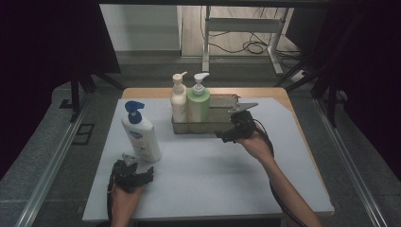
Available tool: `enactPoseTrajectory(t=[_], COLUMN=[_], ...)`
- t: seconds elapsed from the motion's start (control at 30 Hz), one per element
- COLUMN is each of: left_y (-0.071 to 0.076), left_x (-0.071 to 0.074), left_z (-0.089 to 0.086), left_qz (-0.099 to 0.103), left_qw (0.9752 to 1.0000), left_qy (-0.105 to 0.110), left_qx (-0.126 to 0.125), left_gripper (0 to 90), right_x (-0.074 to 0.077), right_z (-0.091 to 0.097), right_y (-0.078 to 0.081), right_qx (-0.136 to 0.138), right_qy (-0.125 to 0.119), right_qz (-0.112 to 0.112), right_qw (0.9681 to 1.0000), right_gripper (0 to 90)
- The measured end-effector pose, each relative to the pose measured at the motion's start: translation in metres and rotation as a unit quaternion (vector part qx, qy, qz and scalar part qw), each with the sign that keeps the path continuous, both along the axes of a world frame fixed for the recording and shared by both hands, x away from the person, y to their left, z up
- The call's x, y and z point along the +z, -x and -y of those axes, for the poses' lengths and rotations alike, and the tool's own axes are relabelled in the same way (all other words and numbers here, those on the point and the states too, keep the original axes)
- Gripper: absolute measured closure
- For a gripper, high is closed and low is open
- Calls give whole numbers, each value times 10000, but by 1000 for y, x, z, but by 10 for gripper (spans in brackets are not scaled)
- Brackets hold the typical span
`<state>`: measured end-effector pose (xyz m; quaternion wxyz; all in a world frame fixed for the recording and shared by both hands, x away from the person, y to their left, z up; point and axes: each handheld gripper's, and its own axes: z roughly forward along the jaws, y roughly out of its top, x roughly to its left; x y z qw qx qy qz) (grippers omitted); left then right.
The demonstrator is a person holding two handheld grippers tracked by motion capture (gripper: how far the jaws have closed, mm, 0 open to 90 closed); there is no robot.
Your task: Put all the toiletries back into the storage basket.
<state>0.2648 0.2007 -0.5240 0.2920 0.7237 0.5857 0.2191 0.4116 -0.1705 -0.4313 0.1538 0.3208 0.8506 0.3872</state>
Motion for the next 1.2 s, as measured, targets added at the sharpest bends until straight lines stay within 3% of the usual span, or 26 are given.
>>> enactPoseTrajectory(t=[0.6,0.83,1.2], left_y=[0,0,0], left_x=[0,0,0], left_z=[0,0,0], left_qz=[-4,-13,-2], left_qw=[10000,10000,10000], left_qy=[-4,-13,-10], left_qx=[-2,-3,8], left_gripper=[135,136,137], right_x=[-3,-7,-21], right_z=[22,33,59], right_y=[36,51,67], right_qx=[163,104,-135], right_qy=[89,128,-1], right_qz=[161,189,122], right_qw=[9997,9997,9998], right_gripper=[0,0,0])
